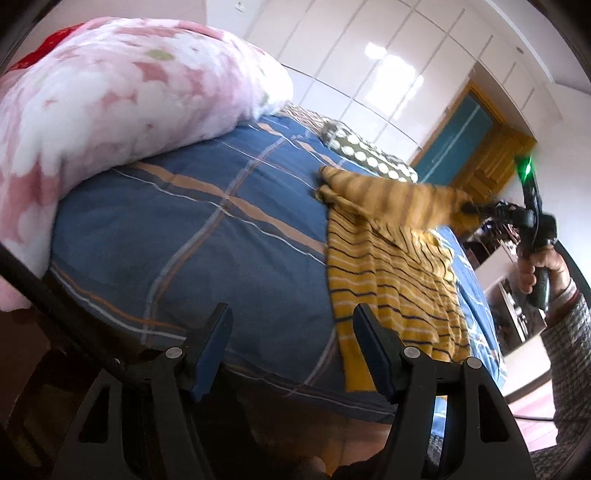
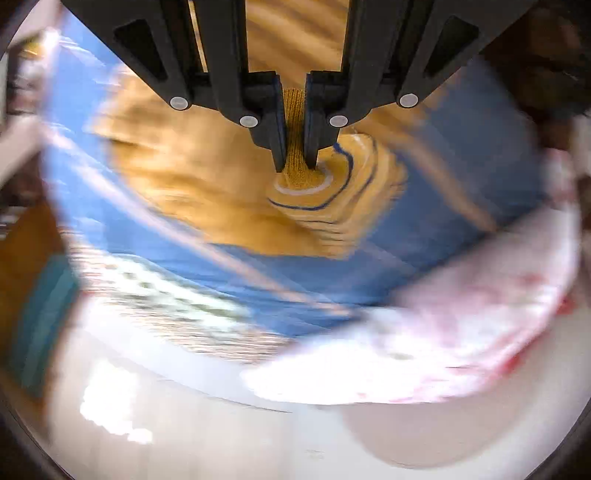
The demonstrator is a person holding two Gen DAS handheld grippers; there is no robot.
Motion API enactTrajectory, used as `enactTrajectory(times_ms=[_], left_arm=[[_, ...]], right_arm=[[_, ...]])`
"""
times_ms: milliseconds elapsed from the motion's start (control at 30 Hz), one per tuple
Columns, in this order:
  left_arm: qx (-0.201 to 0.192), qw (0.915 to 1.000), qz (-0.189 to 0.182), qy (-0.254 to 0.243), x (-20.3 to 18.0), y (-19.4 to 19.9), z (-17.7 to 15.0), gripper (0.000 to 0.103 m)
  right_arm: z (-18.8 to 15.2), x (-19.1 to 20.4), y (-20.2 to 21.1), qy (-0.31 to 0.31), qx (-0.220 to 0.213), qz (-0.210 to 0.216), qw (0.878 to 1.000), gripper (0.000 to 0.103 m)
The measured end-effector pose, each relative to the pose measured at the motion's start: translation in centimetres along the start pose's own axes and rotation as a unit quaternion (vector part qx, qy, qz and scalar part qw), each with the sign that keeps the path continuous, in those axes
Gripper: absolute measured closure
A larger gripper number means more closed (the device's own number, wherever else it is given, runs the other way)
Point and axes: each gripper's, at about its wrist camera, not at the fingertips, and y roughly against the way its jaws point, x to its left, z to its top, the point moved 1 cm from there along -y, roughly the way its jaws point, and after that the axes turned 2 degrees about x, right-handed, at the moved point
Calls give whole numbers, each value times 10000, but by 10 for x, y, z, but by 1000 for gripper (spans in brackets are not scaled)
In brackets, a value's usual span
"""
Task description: Fold small clothes
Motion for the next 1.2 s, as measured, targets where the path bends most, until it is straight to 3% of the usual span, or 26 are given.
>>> enactTrajectory(times_ms=[33,100,133,233,333,567,700,767,800,833,867,900,1033,1133,1200], left_arm=[[71,10000,-58,-32,-6,-4,-1,37],[136,9998,-118,-111,-16,-8,0,37],[155,9997,-109,-173,-21,-10,0,37],[212,9991,15,-379,-36,-13,-1,34],[311,9982,75,-507,-48,-20,-1,33],[652,9940,138,-866,-78,-45,-6,33],[769,9924,157,-953,-88,-53,-10,33],[822,9912,180,-1018,-93,-56,-12,33],[836,9907,197,-1057,-96,-57,-12,32],[843,9898,238,-1123,-98,-57,-12,32],[838,9892,269,-1169,-99,-58,-12,32],[828,9886,310,-1222,-100,-58,-11,32],[846,9877,314,-1274,-98,-67,3,32],[786,9886,298,-1245,-98,-79,23,32],[663,9893,312,-1264,-100,-90,39,32]], right_arm=[[-11,-24,-9,-115,284,-309,9991,89],[-38,-71,-22,-543,582,-1139,9903,65],[-50,-89,-24,-758,630,-1282,9868,63],[-87,-130,-24,-1711,536,-763,9808,63],[-109,-135,-27,-2294,358,-187,9725,63],[-131,-129,-63,-2689,185,536,9615,63],[-131,-128,-89,-2823,186,623,9571,48],[-129,-123,-105,-2810,302,581,9575,48],[-127,-118,-113,-2753,386,561,9589,50],[-126,-111,-119,-2646,508,512,9617,58],[-124,-101,-125,-2410,719,376,9671,89],[-122,-94,-126,-2204,821,207,9717,96],[-109,-84,-89,-1848,413,-36,9819,98],[-90,-103,-56,-1806,-141,-300,9830,98],[-82,-121,-54,-1793,-270,-586,9817,97]])
